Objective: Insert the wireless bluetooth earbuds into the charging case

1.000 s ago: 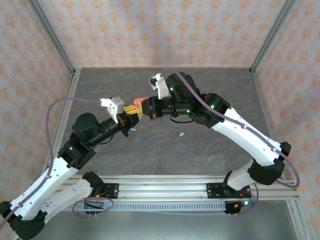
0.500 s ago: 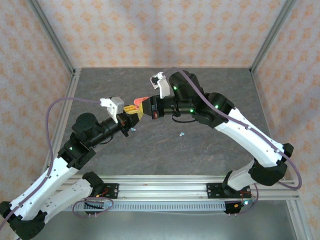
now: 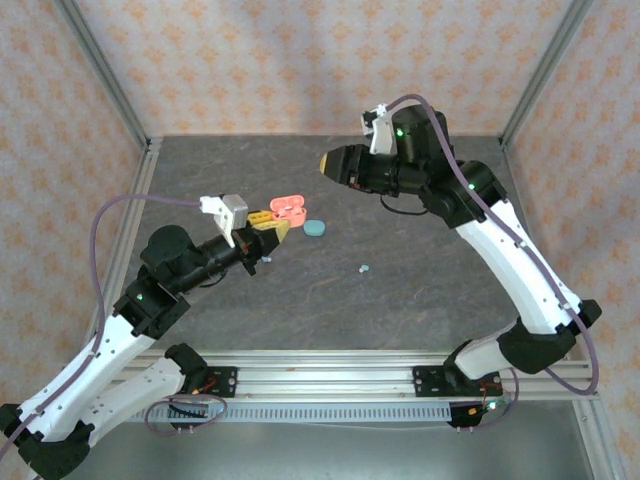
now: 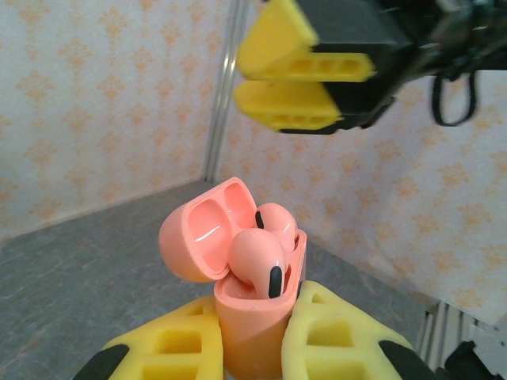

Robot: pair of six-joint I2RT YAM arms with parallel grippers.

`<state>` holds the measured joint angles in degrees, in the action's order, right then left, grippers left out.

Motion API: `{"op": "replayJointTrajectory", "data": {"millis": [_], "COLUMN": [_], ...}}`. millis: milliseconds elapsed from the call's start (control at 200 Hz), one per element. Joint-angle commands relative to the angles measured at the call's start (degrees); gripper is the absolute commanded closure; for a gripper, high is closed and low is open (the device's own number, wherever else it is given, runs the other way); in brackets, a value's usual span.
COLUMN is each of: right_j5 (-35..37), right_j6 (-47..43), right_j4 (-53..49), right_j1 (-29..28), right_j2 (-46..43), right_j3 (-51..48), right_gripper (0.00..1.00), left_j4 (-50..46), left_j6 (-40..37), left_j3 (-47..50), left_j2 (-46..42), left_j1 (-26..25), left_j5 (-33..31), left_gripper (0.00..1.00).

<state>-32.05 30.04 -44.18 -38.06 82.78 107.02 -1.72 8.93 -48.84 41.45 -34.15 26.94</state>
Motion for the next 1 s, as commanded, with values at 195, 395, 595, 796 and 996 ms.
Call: {"op": "replayJointTrajectory", "data": {"millis": [195,395,595,796,996], "right_j5": [-21.1,-24.9,-27.9,-28.9,-29.2], "right_j6": [4.2,6.5,8.6,9.0,8.9], "right_j4": [1.5,5.8,8.5,10.3,11.2], "right_j1": [0.2,-0.3,-1.2,-1.4,-1.5], "right_j2": [5.0,3.4,2.0,0.2,-1.4], "right_j3": [0.8,-2.4,-4.8,-5.2,-7.0], "right_gripper": [0.68,0.75,0.82,0.84,0.85], "left_j4": [4.8,4.9,4.9,4.2,4.7], "left_j6": [-1.0,-1.6,-1.4,-0.6,1.0], "left_j3": [-3.8,-4.2,-4.1,-3.5,-3.1], "left_j2": [2.4,3.8,4.5,5.0,5.3], "left_j1": [-0.7,-0.7,-0.7,-0.7,-0.8], "left_j5": [6.8,6.0,4.1,2.6,1.7], "left_gripper": [1.0,1.0,1.0,1.0,1.0]}}
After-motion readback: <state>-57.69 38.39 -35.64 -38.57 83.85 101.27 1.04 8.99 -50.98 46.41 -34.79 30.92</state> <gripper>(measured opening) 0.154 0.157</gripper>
